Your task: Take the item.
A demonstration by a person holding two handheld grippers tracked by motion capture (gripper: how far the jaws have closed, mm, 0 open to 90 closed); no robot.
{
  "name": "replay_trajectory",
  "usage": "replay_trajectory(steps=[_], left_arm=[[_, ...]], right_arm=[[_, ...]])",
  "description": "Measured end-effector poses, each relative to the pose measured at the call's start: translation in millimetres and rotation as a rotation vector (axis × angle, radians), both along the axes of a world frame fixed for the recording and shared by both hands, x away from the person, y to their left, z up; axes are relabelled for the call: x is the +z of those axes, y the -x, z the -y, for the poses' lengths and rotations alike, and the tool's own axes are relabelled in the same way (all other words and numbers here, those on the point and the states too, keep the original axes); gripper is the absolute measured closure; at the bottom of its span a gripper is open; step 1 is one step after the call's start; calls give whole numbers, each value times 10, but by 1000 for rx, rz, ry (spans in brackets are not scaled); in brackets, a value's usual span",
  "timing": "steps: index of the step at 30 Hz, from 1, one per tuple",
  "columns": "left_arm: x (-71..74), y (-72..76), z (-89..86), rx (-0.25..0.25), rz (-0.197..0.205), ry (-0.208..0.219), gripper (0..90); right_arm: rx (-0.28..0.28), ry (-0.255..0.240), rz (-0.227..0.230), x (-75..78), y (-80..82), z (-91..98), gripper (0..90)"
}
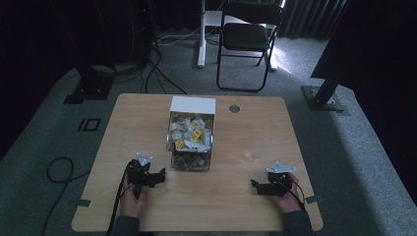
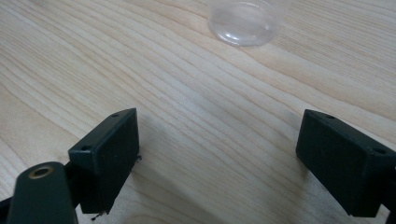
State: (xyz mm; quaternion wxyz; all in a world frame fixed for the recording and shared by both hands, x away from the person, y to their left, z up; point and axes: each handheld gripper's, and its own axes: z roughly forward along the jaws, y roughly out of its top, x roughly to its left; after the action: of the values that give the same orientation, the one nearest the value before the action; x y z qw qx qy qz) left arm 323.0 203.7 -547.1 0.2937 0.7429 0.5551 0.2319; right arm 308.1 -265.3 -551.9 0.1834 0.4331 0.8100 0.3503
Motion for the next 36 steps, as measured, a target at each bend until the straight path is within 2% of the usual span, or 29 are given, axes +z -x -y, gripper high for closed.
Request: replay_trajectory(steps=[9,11,17,21,36], left_arm=[[0,0,0,0,0,0,83],[0,0,0,0,0,0,83],[0,0,0,0,0,0,83],[0,0,0,0,0,0,83],[1,0,0,0,0,0,83]], right_arm=[[7,-2,1,1,1,2,148],[6,-10,9,4,5,19,197],[-7,-25,6,13,8,38,238],[14,-27,-5,34,23,-2,269],[62,-50,56,266,115,-189,375]])
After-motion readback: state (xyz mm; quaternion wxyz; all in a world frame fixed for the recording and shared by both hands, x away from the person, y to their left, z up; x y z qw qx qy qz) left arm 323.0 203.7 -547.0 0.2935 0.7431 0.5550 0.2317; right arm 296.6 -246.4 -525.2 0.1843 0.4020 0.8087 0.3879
